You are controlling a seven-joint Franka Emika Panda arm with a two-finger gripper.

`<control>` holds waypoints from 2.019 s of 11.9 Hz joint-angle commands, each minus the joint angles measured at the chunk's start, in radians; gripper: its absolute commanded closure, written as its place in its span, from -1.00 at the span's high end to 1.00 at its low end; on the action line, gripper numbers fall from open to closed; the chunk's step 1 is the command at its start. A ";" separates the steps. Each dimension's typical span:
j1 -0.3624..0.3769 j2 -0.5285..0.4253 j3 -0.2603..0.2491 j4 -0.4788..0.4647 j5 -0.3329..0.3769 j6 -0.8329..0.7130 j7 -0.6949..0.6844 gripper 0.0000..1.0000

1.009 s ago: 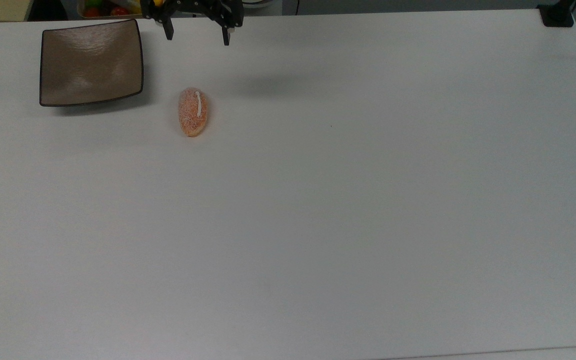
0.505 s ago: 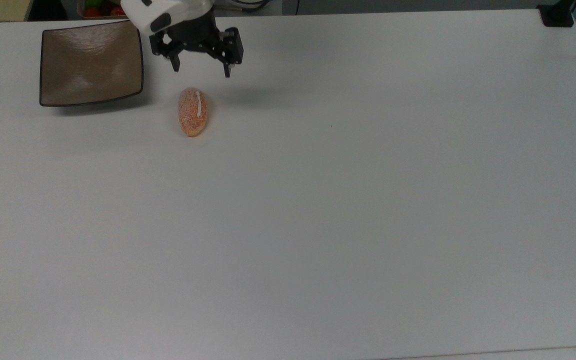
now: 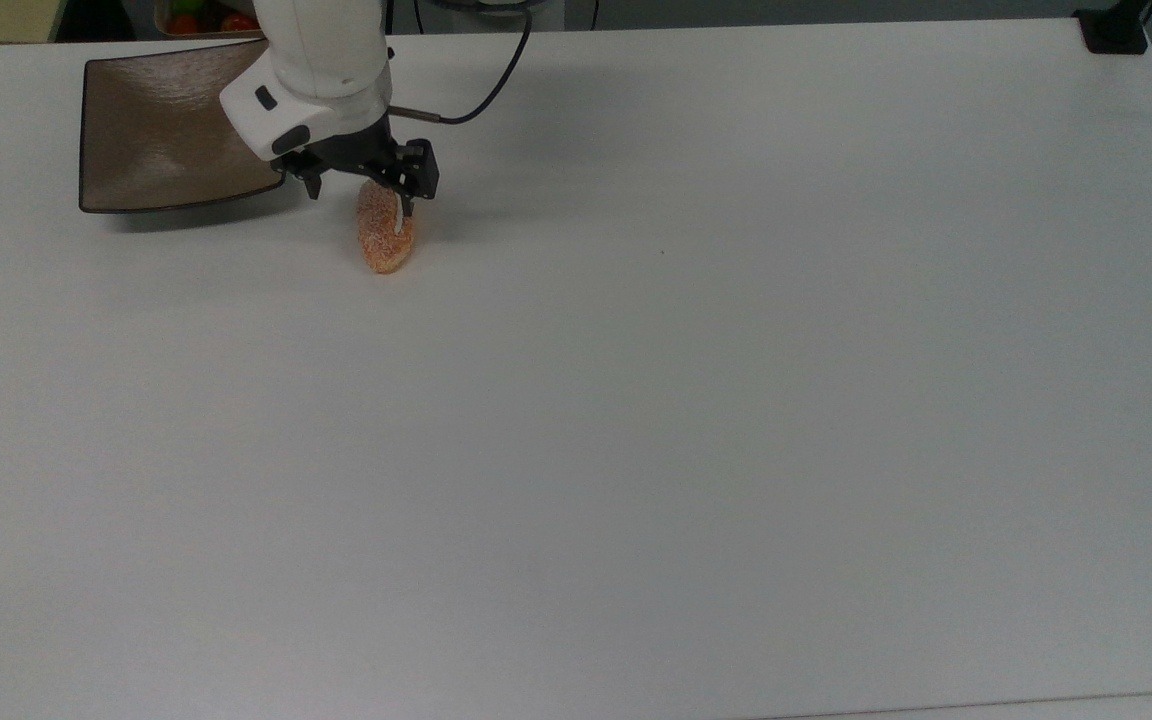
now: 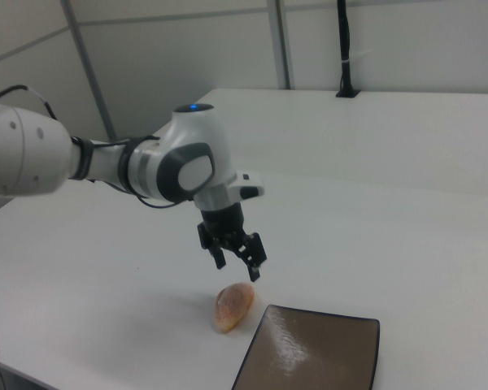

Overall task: Bread is placed on a ceramic plate
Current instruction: 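Close the gripper on the bread roll, then lift the bread roll and carry it over the brown square plate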

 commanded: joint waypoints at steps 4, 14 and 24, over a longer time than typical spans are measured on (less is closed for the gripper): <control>-0.013 0.048 -0.011 -0.029 -0.028 0.105 -0.007 1.00; 0.024 0.037 -0.006 -0.085 -0.030 0.091 -0.006 0.13; -0.011 -0.050 -0.046 -0.053 -0.028 0.103 -0.015 -0.06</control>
